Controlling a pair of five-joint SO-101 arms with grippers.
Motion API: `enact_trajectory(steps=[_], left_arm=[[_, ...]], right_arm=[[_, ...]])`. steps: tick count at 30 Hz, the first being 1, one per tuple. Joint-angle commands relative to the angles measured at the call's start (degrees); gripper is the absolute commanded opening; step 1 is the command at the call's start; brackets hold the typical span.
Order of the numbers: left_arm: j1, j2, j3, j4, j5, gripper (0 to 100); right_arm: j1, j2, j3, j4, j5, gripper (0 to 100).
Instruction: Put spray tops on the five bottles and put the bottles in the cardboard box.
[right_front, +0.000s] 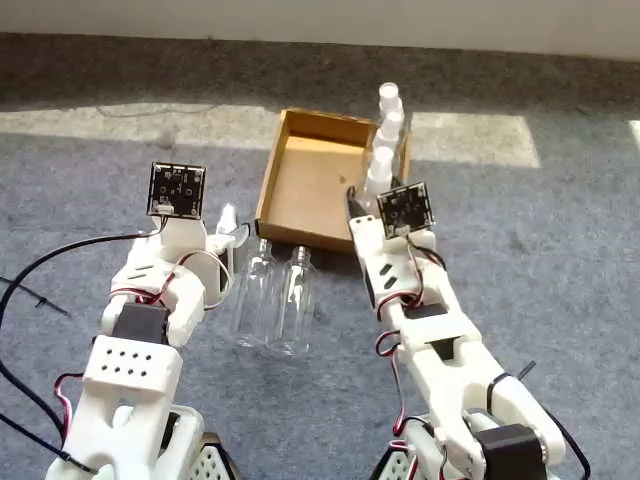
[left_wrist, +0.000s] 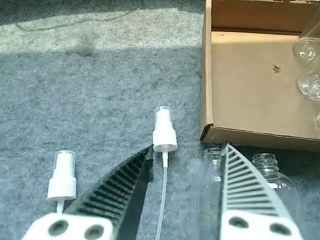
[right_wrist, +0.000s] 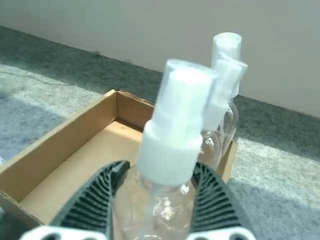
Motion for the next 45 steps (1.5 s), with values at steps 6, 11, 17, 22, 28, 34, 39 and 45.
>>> enact_trajectory(steps=[6, 11, 17, 22, 28, 34, 39, 45], left_arm=[[-0.7, -0.8, -0.5, -1.1, 0.4, 21], [-0.7, -0.8, -0.5, -1.1, 0.4, 21], [-0.7, -0.8, -0.5, -1.1, 0.4, 21], [-0.7, -0.8, -0.5, -1.1, 0.4, 21], [-0.7, -0.8, -0.5, -1.1, 0.4, 21], [-0.7, -0.8, -0.5, -1.1, 0.4, 21], [-0.7, -0.8, -0.5, -1.1, 0.4, 21], [-0.7, -0.8, -0.5, -1.1, 0.4, 21]], right_arm=[[1.2, -0.1, -0.6, -1.1, 0.4, 2.4], [1.4, -0.1, -0.5, -1.0, 0.4, 9.9], [1.4, -0.1, -0.5, -0.9, 0.4, 10.5], [1.4, -0.2, 0.3, -0.9, 0.4, 10.6], [1.4, -0.2, 1.2, -1.1, 0.4, 22.1], [1.3, -0.3, 1.2, -1.1, 0.6, 25.4], [1.2, -0.7, 1.0, -1.1, 0.6, 25.4], [1.2, -0.8, 0.8, -0.9, 0.7, 25.6]])
